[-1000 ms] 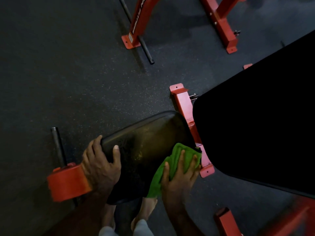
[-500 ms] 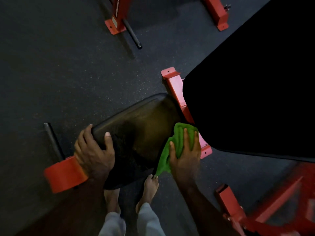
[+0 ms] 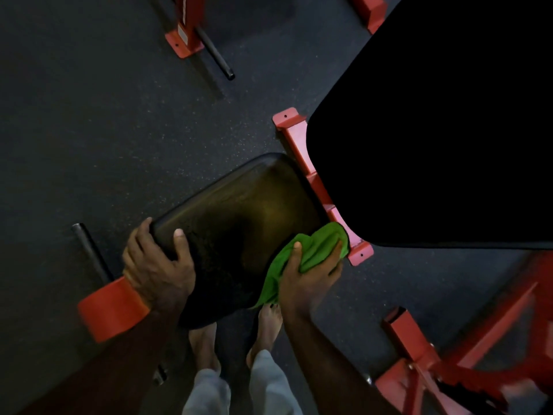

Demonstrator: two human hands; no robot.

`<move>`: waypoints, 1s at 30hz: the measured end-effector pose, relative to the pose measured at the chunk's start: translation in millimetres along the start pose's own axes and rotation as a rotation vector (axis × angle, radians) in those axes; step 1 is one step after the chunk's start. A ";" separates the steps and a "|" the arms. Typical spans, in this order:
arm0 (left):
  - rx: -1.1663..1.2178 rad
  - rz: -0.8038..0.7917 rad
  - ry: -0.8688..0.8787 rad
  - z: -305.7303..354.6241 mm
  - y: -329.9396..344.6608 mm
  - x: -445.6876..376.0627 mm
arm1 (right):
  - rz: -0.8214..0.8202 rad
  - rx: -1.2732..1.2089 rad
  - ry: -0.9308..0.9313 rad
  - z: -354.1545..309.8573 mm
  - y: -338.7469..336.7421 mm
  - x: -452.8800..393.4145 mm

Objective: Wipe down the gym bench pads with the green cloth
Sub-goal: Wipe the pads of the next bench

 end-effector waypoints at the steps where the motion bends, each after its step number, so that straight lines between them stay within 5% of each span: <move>1: -0.001 -0.002 0.002 -0.2 0.3 0.5 | -0.015 -0.004 0.025 5.8 0.2 3.4; 7: 0.003 -0.009 0.004 -1.5 1.3 0.5 | -0.243 0.354 -0.299 -15.7 17.2 -22.3; 11: 0.001 -0.021 0.005 -1.9 2.8 0.7 | -0.185 0.452 -0.375 -21.7 28.7 -26.0; 17: -0.002 -0.047 0.006 -4.0 5.9 -1.8 | -0.891 0.692 -1.111 -3.6 58.6 64.3; 19: -0.001 -0.038 0.009 -4.9 5.5 -3.1 | -0.823 0.671 -1.058 -16.0 63.7 37.8; 23: 0.009 -0.051 0.024 -5.8 7.2 -2.5 | -0.394 0.529 -0.642 -36.0 70.2 20.8; 25: 0.046 -0.054 0.025 -5.7 7.7 -3.7 | -0.529 0.571 -0.715 -33.6 91.2 58.0; 28: 0.353 0.012 -0.026 -15.2 -1.6 -7.9 | -0.907 0.621 -1.077 -34.6 110.0 82.1; 30: 0.570 0.059 -0.117 -32.5 -8.8 -10.5 | -0.889 0.641 -1.147 -47.8 114.4 60.9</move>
Point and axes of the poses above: each hand's wrist, its own x-axis away from the middle knuckle, its own y-axis out of the palm, z = x × y, the point moved 9 cm from there along -x, towards the middle knuckle, and after that the axes turned 15 degrees about -x, right-handed, at the moved point
